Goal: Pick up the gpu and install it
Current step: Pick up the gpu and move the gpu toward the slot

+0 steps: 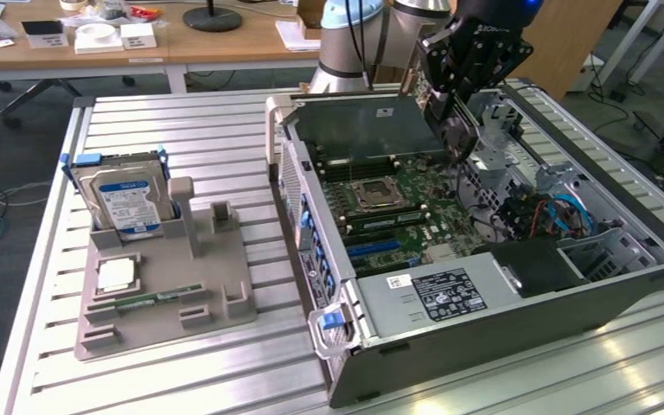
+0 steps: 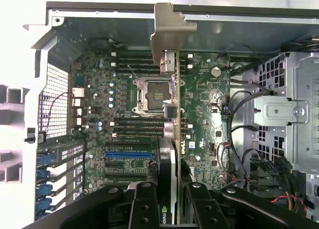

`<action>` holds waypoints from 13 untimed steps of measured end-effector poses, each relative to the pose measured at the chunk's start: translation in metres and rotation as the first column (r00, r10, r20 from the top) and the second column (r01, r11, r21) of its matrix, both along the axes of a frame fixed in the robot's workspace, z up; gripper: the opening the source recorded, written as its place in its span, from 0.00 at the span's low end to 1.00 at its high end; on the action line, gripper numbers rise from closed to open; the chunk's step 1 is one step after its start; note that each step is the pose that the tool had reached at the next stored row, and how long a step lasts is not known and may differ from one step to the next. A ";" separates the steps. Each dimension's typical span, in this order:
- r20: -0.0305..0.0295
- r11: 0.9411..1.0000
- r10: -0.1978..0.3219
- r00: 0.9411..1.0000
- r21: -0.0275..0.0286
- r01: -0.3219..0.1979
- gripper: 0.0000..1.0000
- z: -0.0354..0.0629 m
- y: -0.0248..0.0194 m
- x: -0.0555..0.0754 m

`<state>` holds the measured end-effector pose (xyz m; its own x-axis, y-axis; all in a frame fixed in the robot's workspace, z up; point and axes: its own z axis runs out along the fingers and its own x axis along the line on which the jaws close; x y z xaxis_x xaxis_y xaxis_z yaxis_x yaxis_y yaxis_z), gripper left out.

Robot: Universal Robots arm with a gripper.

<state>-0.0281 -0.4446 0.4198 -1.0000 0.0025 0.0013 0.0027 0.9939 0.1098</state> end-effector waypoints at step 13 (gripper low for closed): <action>0.000 1.000 0.000 1.000 0.000 0.000 0.27 -0.0001 0.0000 0.030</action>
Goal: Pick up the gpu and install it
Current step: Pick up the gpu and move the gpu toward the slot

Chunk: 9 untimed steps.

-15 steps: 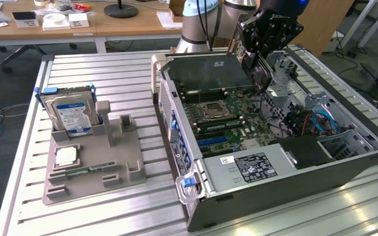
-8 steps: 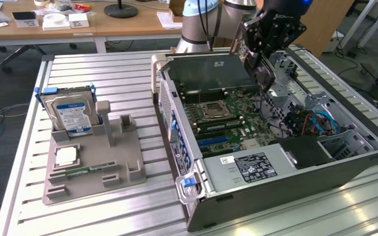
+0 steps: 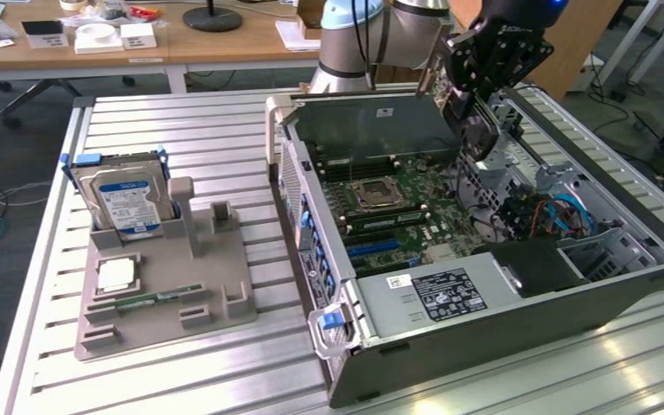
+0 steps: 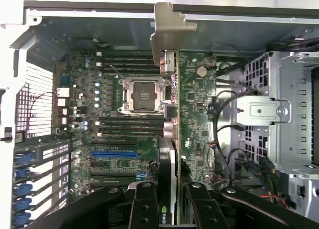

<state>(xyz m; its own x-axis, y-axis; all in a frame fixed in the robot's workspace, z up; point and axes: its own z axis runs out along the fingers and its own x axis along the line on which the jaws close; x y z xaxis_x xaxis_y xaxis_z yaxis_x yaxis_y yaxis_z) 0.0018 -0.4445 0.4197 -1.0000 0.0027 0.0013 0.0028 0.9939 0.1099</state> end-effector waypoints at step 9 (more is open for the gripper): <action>0.000 1.000 0.000 1.000 0.000 0.000 0.27 -0.0001 0.0000 0.016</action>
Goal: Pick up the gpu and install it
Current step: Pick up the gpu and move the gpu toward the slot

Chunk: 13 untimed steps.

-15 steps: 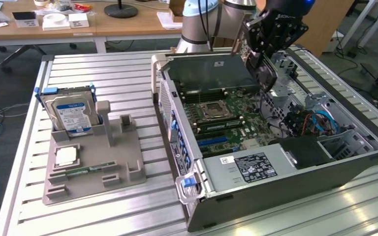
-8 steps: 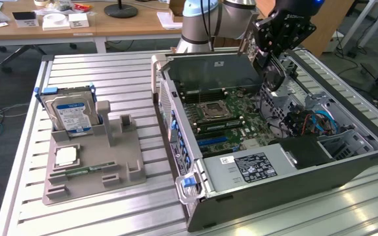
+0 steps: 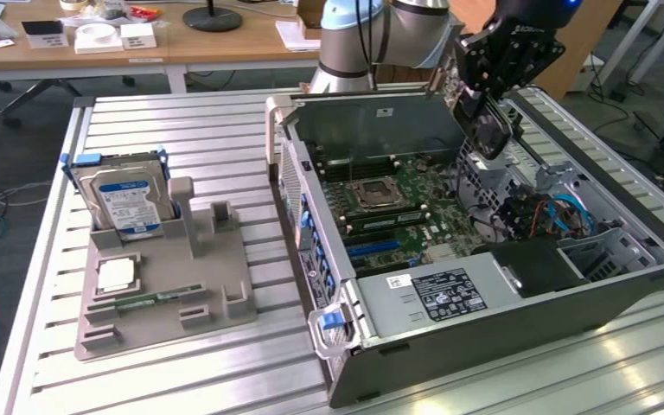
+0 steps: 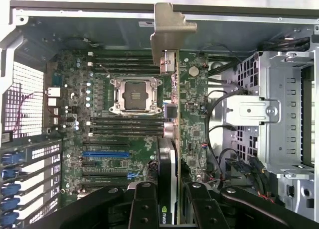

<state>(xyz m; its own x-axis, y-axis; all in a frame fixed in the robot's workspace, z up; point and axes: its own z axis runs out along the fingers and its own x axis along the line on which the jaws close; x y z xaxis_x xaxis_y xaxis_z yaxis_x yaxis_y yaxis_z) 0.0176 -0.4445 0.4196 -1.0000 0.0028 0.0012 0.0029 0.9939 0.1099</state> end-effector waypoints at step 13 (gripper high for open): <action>0.000 1.000 0.000 1.000 0.000 0.000 0.27 -0.0002 0.0000 0.011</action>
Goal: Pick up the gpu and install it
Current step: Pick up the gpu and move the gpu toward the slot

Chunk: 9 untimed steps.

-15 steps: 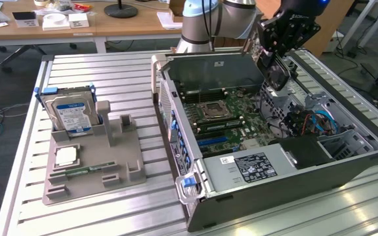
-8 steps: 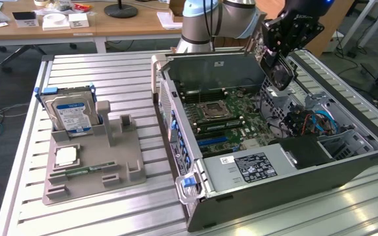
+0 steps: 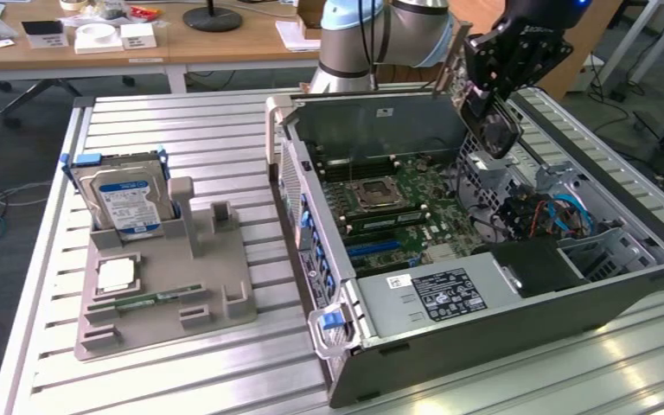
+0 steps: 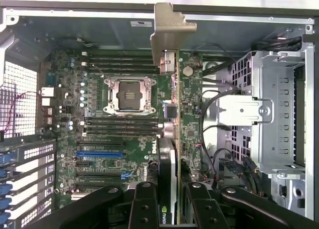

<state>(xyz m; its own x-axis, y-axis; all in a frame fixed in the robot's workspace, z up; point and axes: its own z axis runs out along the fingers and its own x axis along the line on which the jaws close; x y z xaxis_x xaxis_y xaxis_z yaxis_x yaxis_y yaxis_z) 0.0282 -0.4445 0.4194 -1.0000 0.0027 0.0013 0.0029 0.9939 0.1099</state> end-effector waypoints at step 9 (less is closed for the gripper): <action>0.000 1.000 0.000 1.000 0.000 0.000 0.27 0.0000 0.0000 0.001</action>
